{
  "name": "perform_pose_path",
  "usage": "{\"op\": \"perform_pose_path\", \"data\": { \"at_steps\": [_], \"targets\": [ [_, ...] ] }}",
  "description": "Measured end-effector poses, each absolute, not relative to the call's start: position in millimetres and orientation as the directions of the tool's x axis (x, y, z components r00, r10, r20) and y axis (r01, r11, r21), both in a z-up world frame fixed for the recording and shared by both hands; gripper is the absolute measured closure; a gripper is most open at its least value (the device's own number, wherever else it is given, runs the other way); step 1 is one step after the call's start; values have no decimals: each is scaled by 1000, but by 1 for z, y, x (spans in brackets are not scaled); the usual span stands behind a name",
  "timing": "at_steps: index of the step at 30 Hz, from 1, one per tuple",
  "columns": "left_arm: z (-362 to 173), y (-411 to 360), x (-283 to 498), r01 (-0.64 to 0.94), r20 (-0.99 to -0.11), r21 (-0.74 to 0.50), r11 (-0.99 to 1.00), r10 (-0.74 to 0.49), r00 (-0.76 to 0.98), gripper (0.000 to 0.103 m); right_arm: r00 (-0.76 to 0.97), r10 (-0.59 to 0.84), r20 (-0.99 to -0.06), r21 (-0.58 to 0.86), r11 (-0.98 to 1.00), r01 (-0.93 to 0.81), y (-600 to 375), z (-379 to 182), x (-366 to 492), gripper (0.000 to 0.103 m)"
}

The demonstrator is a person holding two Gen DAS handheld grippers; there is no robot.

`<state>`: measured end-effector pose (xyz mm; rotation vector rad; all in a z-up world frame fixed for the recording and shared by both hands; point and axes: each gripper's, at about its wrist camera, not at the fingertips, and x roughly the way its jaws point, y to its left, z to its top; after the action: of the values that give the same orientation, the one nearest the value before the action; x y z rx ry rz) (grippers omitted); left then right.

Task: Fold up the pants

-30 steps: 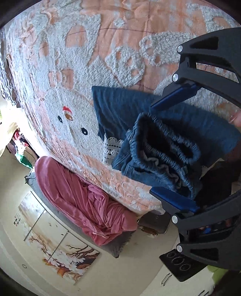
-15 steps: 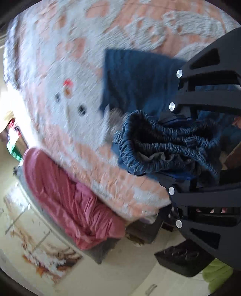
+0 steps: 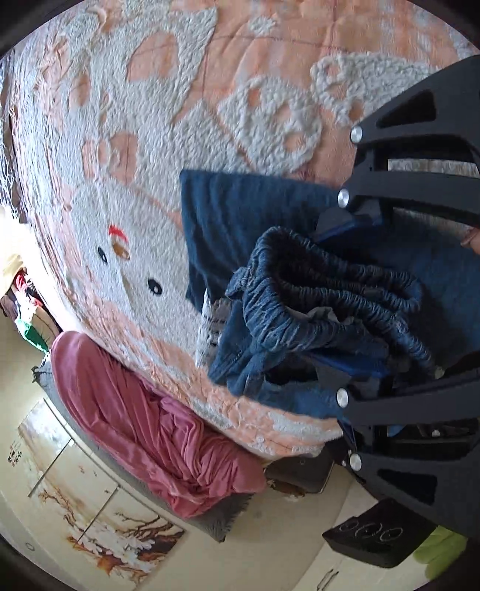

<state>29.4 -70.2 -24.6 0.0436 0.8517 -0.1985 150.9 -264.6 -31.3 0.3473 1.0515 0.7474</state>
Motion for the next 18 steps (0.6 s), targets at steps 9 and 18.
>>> {"op": "perform_pose_path", "data": {
  "at_steps": [9, 18],
  "targets": [
    [-26, -68, 28, 180, -763, -75, 981, -173, 622, 29, 386, 648, -656, 496, 756, -427, -272, -3, 126, 23],
    [-19, -64, 22, 176, -758, -106, 979, -194, 623, 28, 454, 623, -637, 465, 781, -417, -285, 21, 100, 16]
  ]
}}
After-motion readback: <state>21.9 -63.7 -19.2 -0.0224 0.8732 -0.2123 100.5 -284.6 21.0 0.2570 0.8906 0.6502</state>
